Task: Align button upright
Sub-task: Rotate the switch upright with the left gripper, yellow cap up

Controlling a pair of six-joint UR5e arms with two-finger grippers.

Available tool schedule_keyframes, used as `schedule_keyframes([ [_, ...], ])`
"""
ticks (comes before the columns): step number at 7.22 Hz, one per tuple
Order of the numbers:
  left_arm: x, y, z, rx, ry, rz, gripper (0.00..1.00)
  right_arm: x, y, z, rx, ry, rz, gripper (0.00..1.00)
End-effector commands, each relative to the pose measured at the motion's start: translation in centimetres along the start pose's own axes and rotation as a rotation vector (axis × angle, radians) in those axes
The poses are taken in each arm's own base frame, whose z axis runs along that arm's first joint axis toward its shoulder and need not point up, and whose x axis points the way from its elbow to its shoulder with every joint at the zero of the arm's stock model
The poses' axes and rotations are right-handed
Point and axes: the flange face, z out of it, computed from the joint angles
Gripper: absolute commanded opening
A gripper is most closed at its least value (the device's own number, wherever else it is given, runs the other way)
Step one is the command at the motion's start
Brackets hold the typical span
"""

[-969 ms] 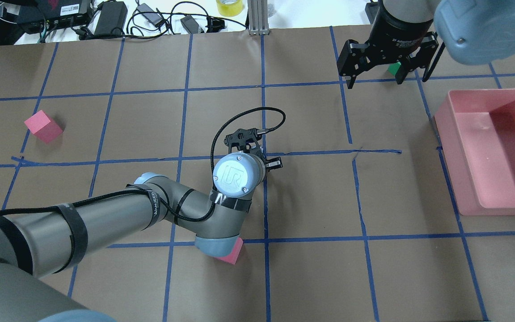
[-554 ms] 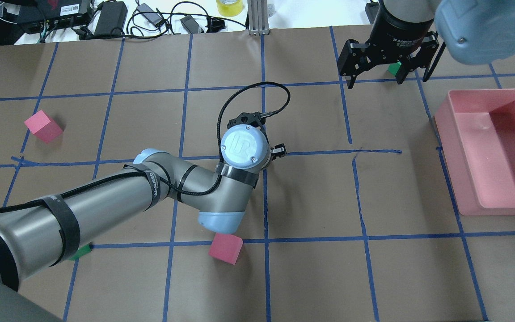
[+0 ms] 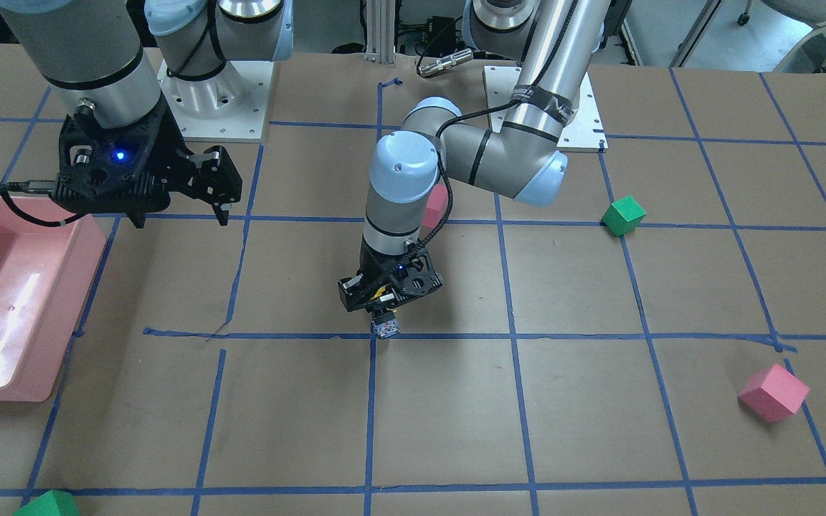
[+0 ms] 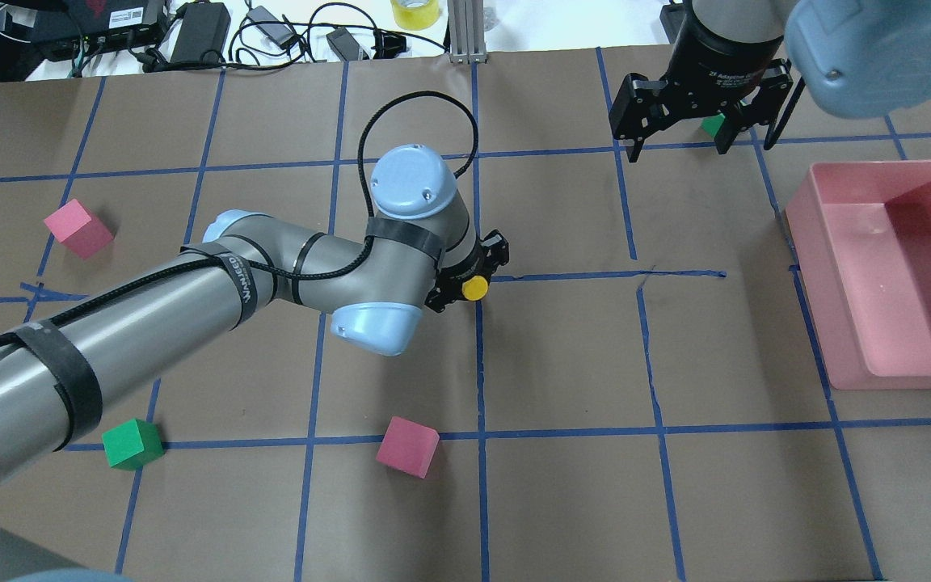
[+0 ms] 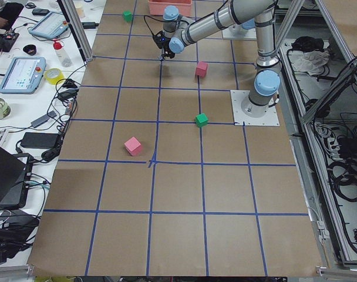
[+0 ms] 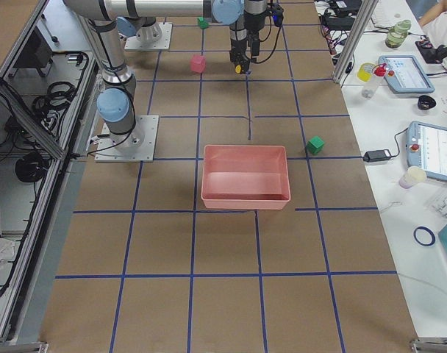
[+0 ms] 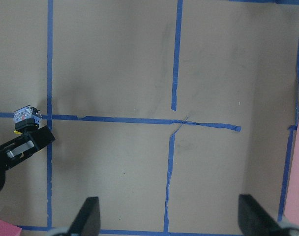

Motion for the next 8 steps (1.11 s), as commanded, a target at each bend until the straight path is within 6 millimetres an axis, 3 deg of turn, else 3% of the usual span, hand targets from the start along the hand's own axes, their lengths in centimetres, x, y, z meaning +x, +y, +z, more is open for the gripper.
schedule_keyframes([
  [1,-0.6,-2.3,-0.6,-0.241,0.115,-0.282,0.00,0.0,0.0,0.1,-0.004,0.000,0.001,1.00],
  [6,-2.4,-3.2,0.5,-0.623,0.122,-0.547,0.00,0.0,0.1,0.3,-0.014,0.000,0.001,1.00],
  [8,-4.9,-3.1,2.2,-0.647,0.105,-0.546,0.00,0.0,0.1,0.3,-0.012,0.000,0.001,1.00],
])
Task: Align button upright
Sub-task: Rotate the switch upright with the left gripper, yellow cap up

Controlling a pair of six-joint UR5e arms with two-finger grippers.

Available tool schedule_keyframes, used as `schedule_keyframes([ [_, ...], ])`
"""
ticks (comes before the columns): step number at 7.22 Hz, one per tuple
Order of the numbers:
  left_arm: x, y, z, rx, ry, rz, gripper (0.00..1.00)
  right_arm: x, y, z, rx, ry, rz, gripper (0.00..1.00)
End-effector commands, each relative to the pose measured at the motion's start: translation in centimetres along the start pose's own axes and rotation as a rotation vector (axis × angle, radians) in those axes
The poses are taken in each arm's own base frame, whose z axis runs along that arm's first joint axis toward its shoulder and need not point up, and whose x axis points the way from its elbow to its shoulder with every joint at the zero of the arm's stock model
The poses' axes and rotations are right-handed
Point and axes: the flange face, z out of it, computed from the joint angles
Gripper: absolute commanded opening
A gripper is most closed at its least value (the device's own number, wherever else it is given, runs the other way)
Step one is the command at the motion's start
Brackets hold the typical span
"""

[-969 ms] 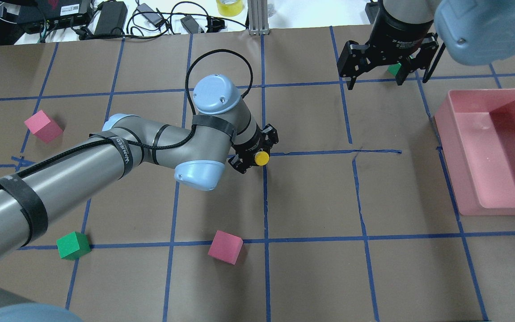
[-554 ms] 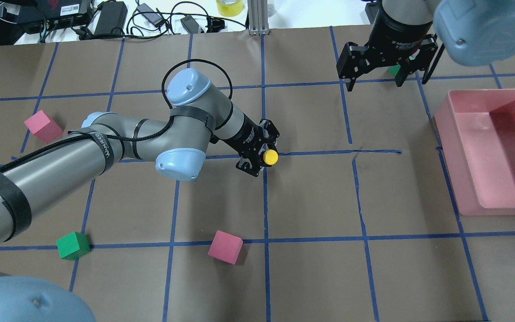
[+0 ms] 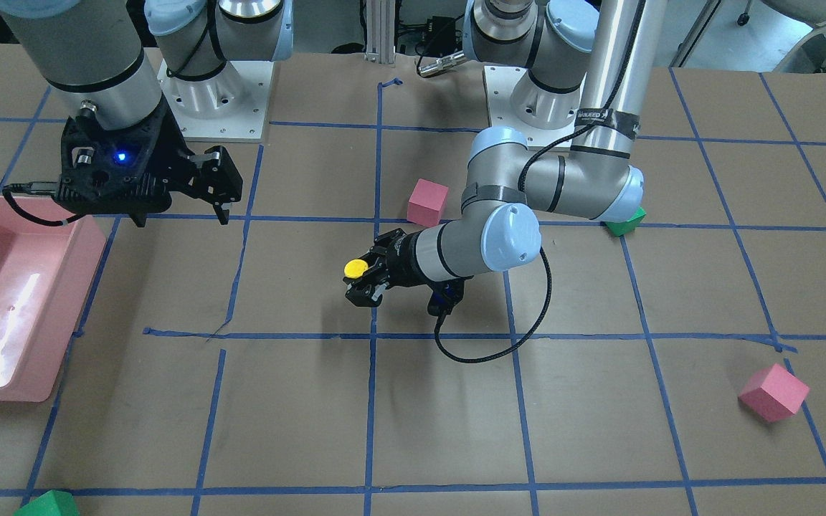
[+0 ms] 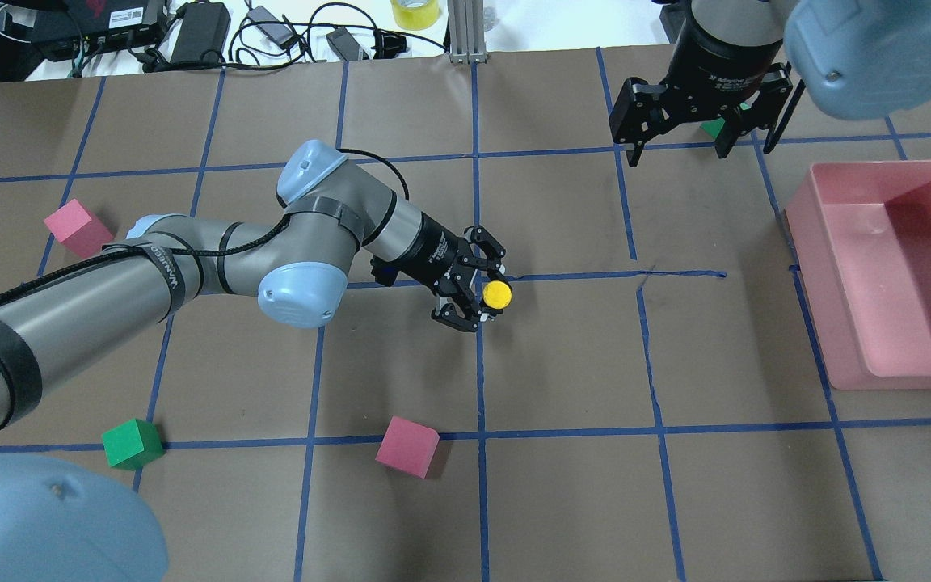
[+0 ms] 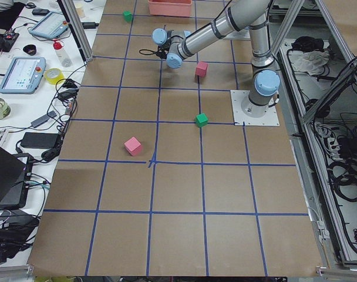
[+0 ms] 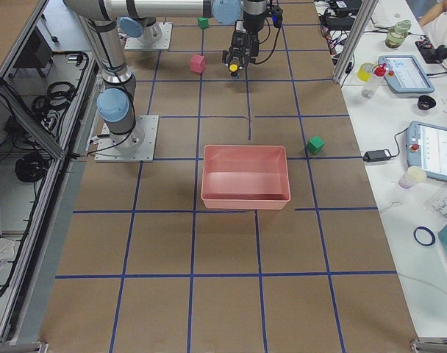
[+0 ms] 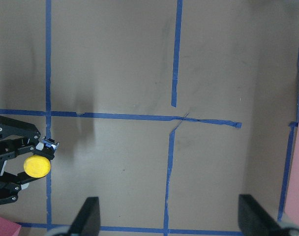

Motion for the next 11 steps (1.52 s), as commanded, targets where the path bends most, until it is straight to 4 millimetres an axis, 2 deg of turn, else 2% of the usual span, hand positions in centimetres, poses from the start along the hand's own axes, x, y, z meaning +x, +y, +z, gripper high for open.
schedule_keyframes([
  [1,-1.1,-1.6,0.4,-0.015,-0.011,0.000,0.00,-0.1,0.1,0.1,-0.002,0.000,-0.003,1.00],
  [2,-1.0,-2.0,0.0,-0.014,-0.004,-0.009,0.00,0.0,0.0,0.2,-0.005,0.000,0.000,1.00],
  [3,-1.0,-2.2,0.2,-0.014,-0.008,-0.009,0.13,0.1,0.1,0.2,-0.006,0.003,-0.001,1.00],
  [4,-1.1,-2.3,0.3,-0.014,-0.012,-0.020,0.33,-0.1,0.1,0.2,-0.005,0.002,-0.004,1.00],
  [5,-1.1,-2.6,0.5,-0.018,-0.014,-0.028,0.57,0.1,0.1,0.3,-0.008,0.006,0.000,1.00],
  [6,-1.1,-2.6,0.5,-0.015,-0.017,-0.027,0.92,0.1,0.0,0.3,-0.003,0.003,0.000,1.00],
  [7,-1.0,-2.5,0.5,-0.014,-0.015,-0.024,0.99,-0.1,0.1,0.3,-0.006,0.000,-0.003,1.00],
  [9,-0.8,-2.0,-0.5,0.034,-0.010,0.000,1.00,0.1,0.0,0.2,0.001,0.006,0.000,1.00],
  [11,1.2,-0.6,-3.5,0.137,0.024,0.014,1.00,0.2,0.0,0.3,-0.003,0.014,0.000,1.00],
])
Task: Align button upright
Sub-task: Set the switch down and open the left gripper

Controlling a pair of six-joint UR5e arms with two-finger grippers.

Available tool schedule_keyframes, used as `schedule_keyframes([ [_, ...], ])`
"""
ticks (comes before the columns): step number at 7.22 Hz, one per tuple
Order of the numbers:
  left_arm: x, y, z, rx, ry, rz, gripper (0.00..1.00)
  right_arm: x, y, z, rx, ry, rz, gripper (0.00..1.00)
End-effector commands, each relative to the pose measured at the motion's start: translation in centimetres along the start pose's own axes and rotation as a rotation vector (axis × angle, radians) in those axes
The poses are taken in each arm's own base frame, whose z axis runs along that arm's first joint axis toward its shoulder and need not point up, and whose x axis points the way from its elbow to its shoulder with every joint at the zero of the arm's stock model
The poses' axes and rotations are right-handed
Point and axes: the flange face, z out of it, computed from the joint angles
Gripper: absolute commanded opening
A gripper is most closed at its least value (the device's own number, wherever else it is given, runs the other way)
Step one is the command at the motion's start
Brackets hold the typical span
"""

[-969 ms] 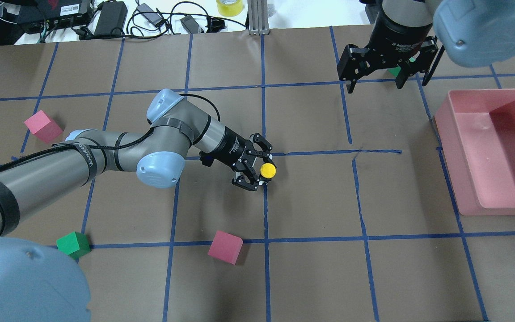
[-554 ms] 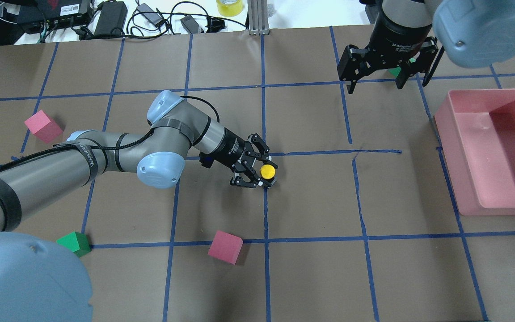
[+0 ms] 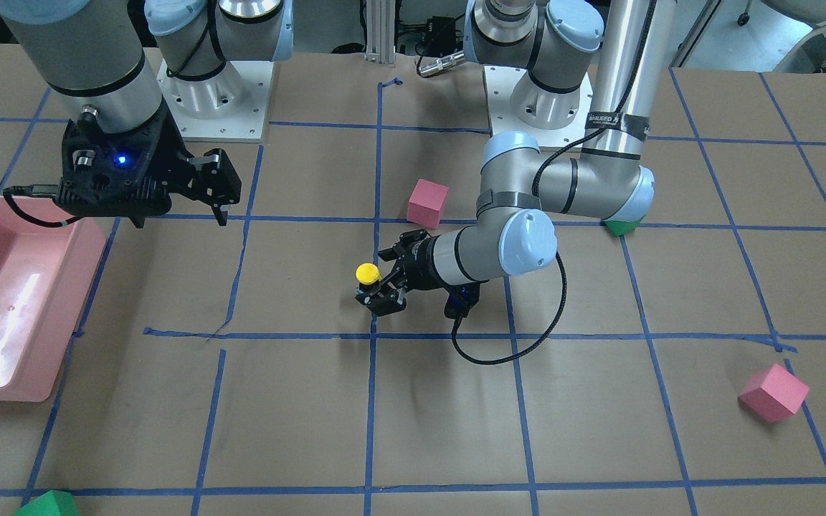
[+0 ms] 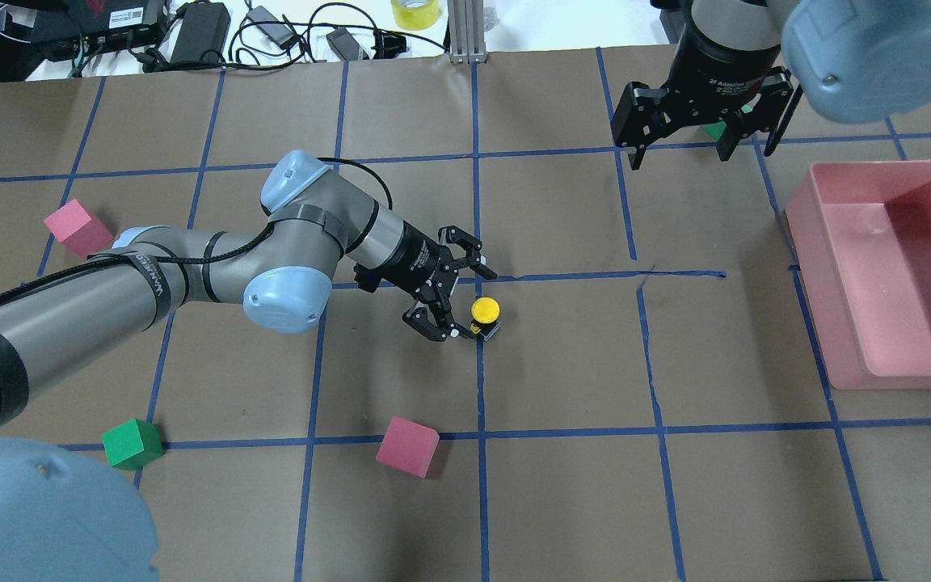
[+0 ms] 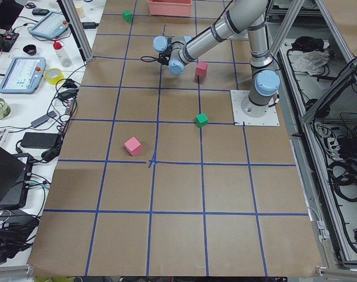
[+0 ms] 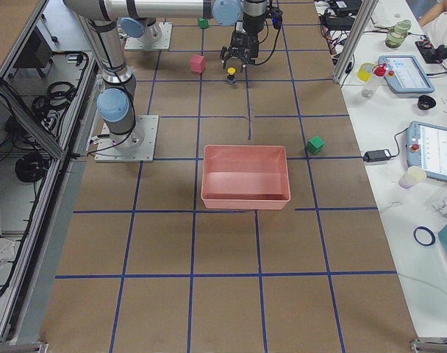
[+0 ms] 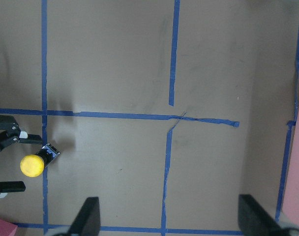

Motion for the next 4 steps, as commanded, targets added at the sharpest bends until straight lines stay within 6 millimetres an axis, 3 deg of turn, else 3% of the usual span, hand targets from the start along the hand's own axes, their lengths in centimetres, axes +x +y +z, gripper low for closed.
schedule_keyframes([
  [1,2.7,2.1,-4.5,0.132,0.045,0.021,0.99,0.0,0.0,0.0,0.001,0.002,0.000,1.00],
  [3,4.4,4.4,-9.3,0.264,0.021,0.129,1.00,0.0,-0.1,-0.1,0.009,0.002,0.000,1.00],
  [4,3.8,5.0,-11.1,0.343,-0.055,0.244,1.00,0.0,-0.1,-0.2,0.009,-0.002,0.000,1.00],
])
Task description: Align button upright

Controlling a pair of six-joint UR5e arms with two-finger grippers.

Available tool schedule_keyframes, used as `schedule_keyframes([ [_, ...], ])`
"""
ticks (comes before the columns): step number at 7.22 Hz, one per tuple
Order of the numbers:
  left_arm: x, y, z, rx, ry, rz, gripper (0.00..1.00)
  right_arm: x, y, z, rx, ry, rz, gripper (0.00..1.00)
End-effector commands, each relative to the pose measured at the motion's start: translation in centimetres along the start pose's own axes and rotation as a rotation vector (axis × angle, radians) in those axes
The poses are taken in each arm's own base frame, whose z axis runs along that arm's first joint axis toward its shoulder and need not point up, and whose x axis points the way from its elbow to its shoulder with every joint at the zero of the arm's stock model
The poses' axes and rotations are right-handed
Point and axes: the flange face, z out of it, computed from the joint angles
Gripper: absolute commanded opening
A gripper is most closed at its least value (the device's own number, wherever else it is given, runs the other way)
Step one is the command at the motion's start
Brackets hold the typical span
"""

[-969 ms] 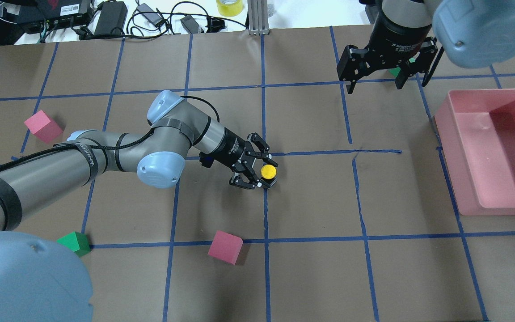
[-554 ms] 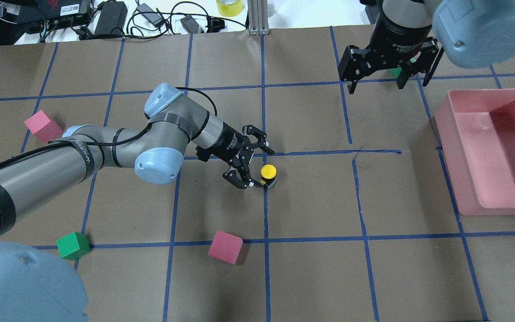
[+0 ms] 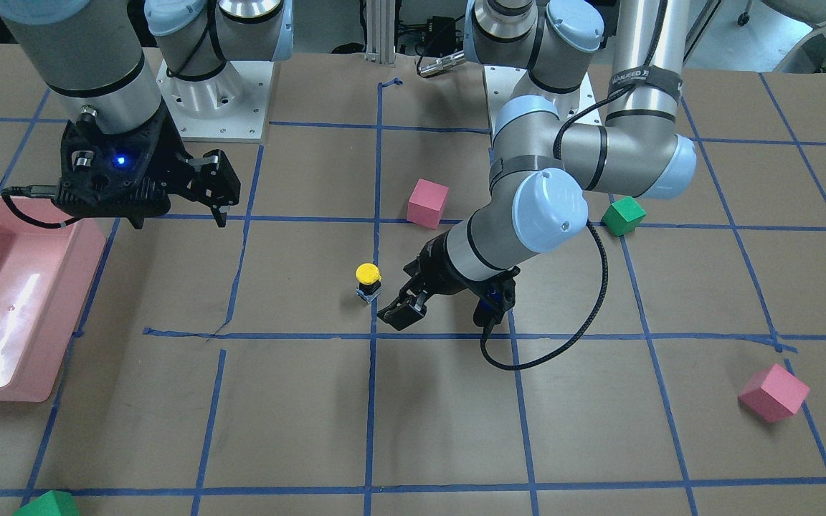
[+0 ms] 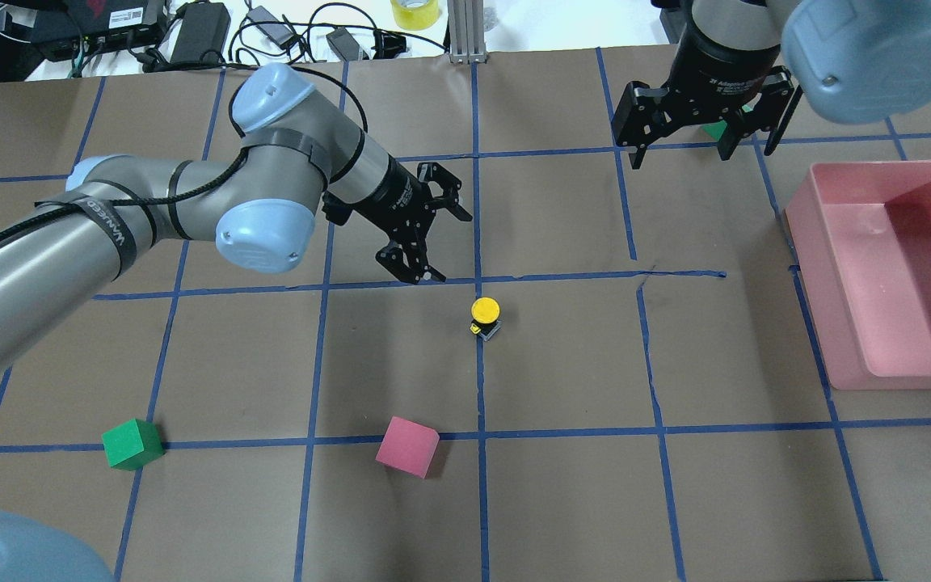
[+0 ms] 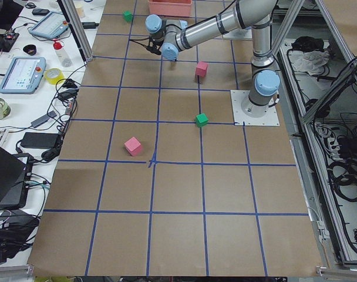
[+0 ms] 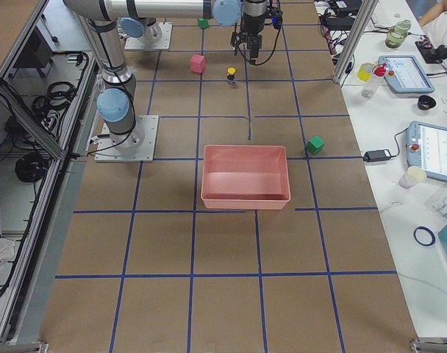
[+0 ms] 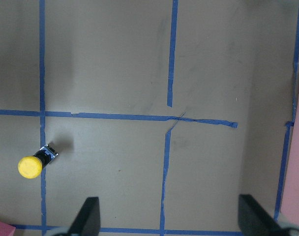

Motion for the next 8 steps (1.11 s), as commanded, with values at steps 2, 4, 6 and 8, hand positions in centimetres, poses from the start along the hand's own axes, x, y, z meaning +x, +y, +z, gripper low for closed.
schedule_keyframes([
  [2,-1.6,0.2,-6.1,0.219,-0.226,0.469,1.00,0.0,0.0,0.1,0.000,0.003,0.000,1.00],
  [4,-2.9,-0.3,-11.7,0.328,-0.292,0.733,1.00,-0.4,-0.1,0.5,-0.005,-0.008,0.000,1.00],
  [6,-4.7,-1.1,-17.6,0.422,-0.386,0.912,1.00,-1.1,-0.2,0.4,0.011,-0.016,0.038,1.00],
  [8,-7.3,-1.7,-22.9,0.445,-0.422,0.977,1.00,-3.9,-2.2,3.0,0.036,-0.023,0.233,1.00],
])
